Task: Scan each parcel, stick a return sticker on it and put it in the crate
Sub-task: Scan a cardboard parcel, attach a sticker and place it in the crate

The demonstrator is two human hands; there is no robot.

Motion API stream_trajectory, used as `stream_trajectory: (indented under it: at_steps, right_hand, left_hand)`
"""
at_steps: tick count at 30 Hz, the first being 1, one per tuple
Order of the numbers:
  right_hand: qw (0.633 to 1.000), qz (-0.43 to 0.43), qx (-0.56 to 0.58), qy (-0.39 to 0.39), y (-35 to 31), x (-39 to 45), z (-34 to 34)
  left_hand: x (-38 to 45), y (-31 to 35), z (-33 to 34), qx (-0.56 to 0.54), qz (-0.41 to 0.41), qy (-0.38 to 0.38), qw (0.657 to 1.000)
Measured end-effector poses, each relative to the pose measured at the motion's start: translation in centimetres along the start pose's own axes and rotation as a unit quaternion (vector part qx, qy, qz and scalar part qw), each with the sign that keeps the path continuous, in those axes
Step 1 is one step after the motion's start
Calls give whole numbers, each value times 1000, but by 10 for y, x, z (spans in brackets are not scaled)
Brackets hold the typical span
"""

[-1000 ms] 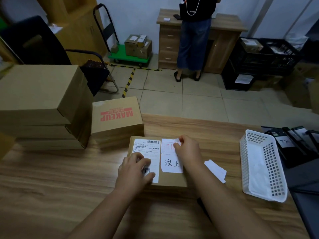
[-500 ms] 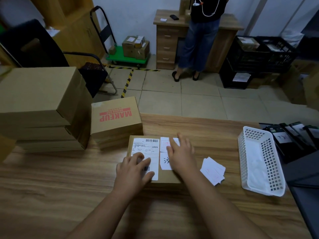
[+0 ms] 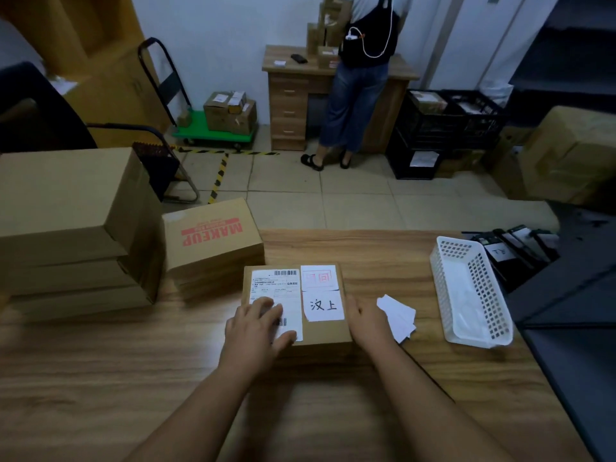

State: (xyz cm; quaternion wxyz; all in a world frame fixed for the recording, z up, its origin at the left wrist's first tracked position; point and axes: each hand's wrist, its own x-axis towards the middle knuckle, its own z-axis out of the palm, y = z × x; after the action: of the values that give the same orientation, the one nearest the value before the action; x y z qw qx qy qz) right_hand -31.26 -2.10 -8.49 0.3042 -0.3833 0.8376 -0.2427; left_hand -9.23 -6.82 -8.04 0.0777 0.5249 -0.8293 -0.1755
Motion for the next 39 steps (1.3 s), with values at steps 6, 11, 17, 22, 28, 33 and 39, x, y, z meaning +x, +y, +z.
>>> stream_trajectory:
  at_steps: [6,11,17,22,28,33,39]
  right_hand:
    - [987,36,129,-87,21,-37,-5]
    - [977,-23,167,-133,24,-50,1]
    - [968,-128,194,-99,16,-69,-29]
    - [950,-259,175,-10,-26,-95,-75]
    - [897,-397,194,1,-62,-150,-98]
    - [854,-482,182,-67,-92,-211,-72]
    - [828,-508,178,-158,-129,-282,-17]
  left_hand:
    - [-18,-43,0,-113,-119,24,986]
    - [-31,-41,2,-281,-95,5,955]
    - [-58,-19,-35,-305,-40,107,945]
    - [-87,15,-99,-268,18,229,936]
    - [-171,34,-153,-220,4,327,919]
    - [-274,22,-172,-184,-63,388,901]
    - [-385,-9,-191,-159,-155,449,866]
